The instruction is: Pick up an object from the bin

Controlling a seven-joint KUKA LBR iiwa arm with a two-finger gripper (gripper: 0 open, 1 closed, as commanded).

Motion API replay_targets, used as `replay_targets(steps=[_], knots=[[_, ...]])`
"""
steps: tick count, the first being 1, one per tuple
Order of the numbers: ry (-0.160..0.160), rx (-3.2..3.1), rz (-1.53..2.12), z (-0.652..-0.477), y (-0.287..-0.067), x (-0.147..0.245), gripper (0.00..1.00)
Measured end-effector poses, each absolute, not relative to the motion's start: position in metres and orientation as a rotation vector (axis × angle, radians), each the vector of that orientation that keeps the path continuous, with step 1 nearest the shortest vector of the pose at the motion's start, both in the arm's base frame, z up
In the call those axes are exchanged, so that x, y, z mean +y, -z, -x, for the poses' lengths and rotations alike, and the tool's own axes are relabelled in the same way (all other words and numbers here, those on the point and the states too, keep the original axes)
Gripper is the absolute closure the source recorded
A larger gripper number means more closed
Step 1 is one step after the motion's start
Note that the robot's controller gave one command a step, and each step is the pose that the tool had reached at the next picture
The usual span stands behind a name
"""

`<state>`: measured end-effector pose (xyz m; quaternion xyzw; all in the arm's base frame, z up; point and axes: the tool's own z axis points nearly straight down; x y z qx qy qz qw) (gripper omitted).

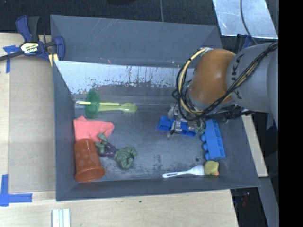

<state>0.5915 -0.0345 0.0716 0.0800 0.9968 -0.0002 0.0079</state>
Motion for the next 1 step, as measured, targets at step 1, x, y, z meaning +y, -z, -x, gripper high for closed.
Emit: replay_targets(steps=[1], knots=[[0.001,3.116,-0.250,-0.5916,-0.0717,-0.0345,1.00]])
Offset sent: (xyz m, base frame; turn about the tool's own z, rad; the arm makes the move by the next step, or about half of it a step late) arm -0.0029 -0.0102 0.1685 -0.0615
